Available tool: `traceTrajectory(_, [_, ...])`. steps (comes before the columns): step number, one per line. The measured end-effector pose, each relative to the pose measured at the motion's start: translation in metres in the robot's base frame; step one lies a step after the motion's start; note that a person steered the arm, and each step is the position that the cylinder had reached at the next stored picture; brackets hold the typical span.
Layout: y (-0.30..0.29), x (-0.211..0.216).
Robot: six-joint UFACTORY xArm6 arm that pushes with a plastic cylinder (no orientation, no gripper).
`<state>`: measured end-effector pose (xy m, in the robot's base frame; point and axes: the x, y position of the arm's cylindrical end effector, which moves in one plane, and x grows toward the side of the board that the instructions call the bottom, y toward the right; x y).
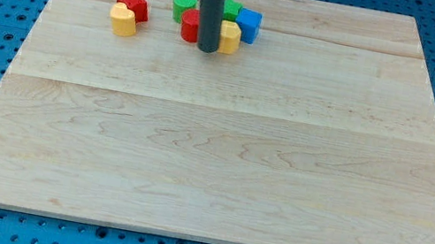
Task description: Push red star into the green circle and yellow heart
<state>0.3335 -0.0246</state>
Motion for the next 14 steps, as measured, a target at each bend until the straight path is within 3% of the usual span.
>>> traceTrajectory(1, [0.006,0.026])
traceTrajectory(2, [0.035,-0.019])
traceTrajectory(3, [0.031,-0.029])
traceTrajectory(4, [-0.008,0.021])
traceTrajectory(5, [-0.147,0.016])
traceTrajectory(6, [-0.186,0.005])
traceTrajectory(9, [-0.083,-0.019])
traceTrajectory(10, [-0.165,-0.019])
traceTrajectory(11, [-0.208,-0.022])
traceTrajectory(12, [-0.208,-0.045])
traceTrajectory(13, [-0.175,-0.061])
traceTrajectory(14, [-0.076,-0.043])
